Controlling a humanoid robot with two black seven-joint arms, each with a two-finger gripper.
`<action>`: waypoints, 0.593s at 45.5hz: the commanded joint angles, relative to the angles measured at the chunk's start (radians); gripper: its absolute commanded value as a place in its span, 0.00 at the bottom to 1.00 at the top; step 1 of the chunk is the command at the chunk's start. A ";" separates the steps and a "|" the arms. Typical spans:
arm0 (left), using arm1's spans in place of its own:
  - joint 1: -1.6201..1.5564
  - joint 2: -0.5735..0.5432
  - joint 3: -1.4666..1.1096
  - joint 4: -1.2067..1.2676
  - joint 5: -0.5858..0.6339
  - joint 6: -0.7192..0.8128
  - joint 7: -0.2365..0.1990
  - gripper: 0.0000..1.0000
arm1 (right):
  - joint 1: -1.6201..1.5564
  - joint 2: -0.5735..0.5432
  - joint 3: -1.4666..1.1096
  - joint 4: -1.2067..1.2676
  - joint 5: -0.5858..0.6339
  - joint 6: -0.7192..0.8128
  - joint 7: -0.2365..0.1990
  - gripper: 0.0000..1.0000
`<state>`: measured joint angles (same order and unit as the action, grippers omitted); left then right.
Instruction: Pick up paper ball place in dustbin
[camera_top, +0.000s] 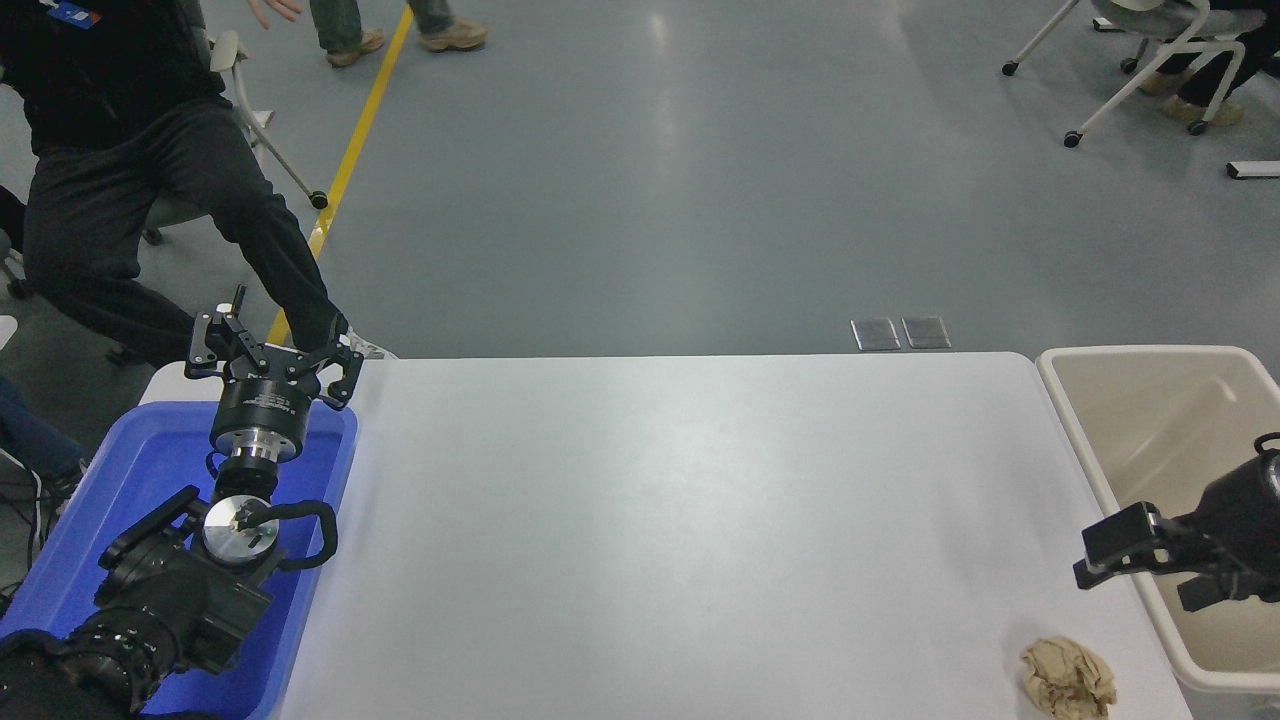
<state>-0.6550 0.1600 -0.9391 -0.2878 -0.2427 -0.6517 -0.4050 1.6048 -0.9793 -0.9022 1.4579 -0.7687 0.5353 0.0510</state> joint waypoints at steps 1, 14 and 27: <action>0.000 0.001 0.000 0.001 0.000 0.000 0.000 0.99 | -0.224 -0.013 0.138 -0.010 -0.072 -0.130 0.001 1.00; 0.000 -0.001 0.000 -0.001 0.000 0.000 0.000 0.99 | -0.422 0.036 0.236 -0.076 -0.119 -0.250 0.003 1.00; 0.000 0.001 0.000 0.001 0.000 0.001 0.000 0.99 | -0.525 0.091 0.295 -0.129 -0.152 -0.327 0.004 1.00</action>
<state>-0.6550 0.1597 -0.9388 -0.2882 -0.2425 -0.6517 -0.4050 1.1793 -0.9294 -0.6647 1.3729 -0.8961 0.2746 0.0542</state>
